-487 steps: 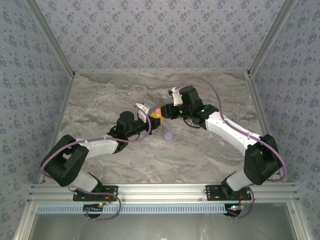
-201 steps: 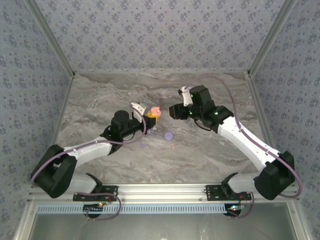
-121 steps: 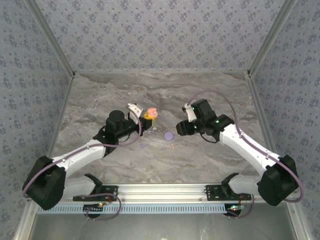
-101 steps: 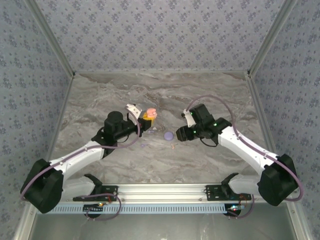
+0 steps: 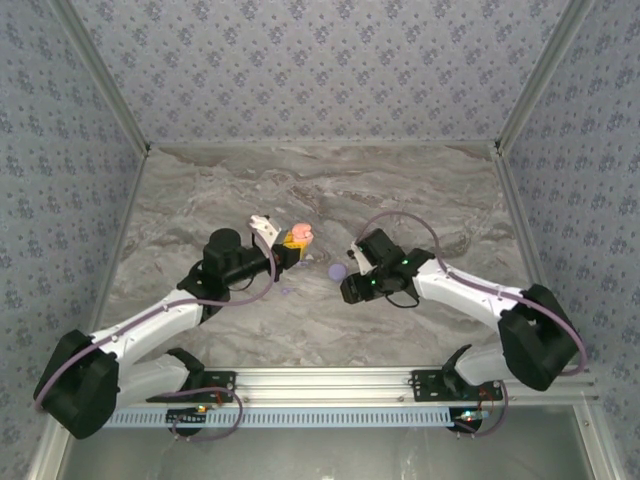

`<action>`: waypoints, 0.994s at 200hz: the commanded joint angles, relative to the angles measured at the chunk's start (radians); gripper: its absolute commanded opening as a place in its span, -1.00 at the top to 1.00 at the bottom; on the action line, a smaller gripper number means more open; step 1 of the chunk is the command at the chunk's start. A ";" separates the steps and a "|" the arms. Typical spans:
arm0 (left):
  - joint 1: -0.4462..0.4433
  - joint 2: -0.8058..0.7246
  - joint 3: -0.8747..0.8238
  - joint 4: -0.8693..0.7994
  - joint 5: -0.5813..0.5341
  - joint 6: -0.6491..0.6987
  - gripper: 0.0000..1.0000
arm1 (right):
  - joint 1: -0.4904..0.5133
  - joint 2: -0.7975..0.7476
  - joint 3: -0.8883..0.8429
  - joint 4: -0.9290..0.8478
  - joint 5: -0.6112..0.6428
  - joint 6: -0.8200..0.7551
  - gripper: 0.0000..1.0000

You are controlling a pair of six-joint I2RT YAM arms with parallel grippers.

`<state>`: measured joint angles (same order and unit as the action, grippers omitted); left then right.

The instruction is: Insert wireless bluetooth earbuds into charging case

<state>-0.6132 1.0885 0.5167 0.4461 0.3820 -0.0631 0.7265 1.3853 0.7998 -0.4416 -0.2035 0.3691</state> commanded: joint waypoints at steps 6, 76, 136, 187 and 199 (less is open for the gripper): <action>0.003 -0.031 0.000 -0.003 0.025 0.021 0.63 | 0.027 0.068 0.031 0.018 0.052 0.061 0.02; 0.002 -0.039 -0.015 0.018 0.045 0.025 0.63 | 0.068 0.165 0.082 0.008 0.129 0.090 0.07; 0.000 -0.042 -0.026 0.020 0.046 0.062 0.63 | 0.071 0.223 0.105 0.027 0.142 0.101 0.10; 0.001 -0.042 -0.022 0.013 0.051 0.071 0.63 | 0.075 0.265 0.121 0.019 0.149 0.100 0.15; 0.001 -0.042 -0.021 0.013 0.052 0.071 0.63 | 0.076 0.274 0.123 0.016 0.153 0.102 0.17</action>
<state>-0.6132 1.0729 0.4812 0.4438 0.4080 -0.0128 0.7937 1.6394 0.8948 -0.4107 -0.0803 0.4564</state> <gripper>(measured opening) 0.197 0.422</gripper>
